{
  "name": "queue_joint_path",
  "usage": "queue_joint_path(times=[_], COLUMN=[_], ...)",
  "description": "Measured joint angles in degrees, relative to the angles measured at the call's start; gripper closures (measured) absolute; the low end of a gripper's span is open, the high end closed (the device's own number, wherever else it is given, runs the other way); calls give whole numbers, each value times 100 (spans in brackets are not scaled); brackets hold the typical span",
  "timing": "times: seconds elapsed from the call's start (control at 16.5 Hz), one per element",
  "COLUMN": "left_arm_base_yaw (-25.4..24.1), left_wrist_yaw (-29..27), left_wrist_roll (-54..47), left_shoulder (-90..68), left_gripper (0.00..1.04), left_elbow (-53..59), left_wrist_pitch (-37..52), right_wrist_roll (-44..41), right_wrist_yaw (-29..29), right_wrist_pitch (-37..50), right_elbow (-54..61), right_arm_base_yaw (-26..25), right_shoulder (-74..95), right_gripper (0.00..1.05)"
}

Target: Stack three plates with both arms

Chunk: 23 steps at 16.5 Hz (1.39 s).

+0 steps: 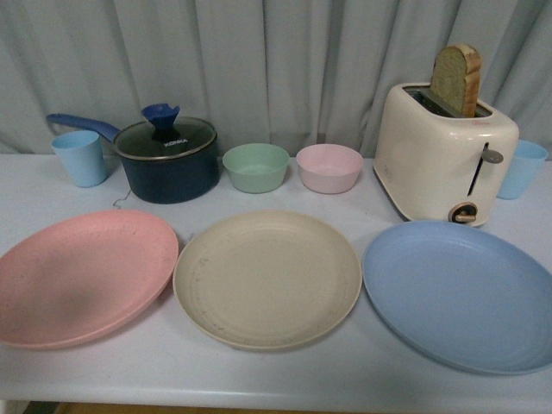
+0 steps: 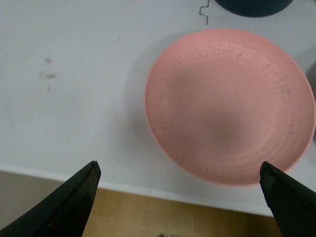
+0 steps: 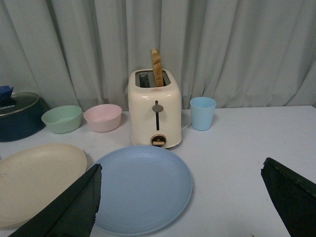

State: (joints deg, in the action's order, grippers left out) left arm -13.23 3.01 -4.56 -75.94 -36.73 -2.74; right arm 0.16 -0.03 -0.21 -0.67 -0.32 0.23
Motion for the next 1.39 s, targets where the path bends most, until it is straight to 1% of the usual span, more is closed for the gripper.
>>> queue_joint_path(times=[0.3, 0.48, 0.61, 0.85, 0.97, 1.09, 1.15, 1.21, 1.27, 1.39], left_arm_base_yaw=[-72, -136, -201, -225, -278, -302, -343, -354, -400, -463], left_wrist_yaw=[212, 238, 413, 538, 780, 1064, 1165, 1167, 1158, 1119], left_wrist_roll=[-490, -667, -796, -894, -848, -756, -649, -619, -619, -621], left_shoulder=[-2098, -2962, -3650, -4369, -4839, -5025, -5099, -5110, -5119, -5128], left_gripper=[7, 7, 7, 7, 7, 27, 41, 54, 70, 90], left_elbow=[-1403, -2061, -2601, -3342, -3698, -3748, -3823, -3849, -3849, -3849], left_wrist_pitch=[-188, -101, -216, -376, -542, -599, -612, -610, -623, -616], right_wrist_roll=[0, 0, 0, 0, 0, 0, 0, 0, 0, 0], right_wrist_yaw=[0, 0, 2, 0, 0, 0, 0, 0, 0, 0], right_wrist_pitch=[0, 0, 0, 0, 0, 2, 2, 0, 0, -2], right_elbow=[0, 0, 0, 0, 0, 0, 0, 0, 0, 0], right_arm_base_yaw=[0, 0, 0, 0, 0, 0, 0, 0, 0, 0], right_shoulder=[0, 0, 0, 0, 0, 0, 0, 0, 0, 0], right_gripper=[6, 6, 6, 6, 6, 6, 6, 6, 6, 6])
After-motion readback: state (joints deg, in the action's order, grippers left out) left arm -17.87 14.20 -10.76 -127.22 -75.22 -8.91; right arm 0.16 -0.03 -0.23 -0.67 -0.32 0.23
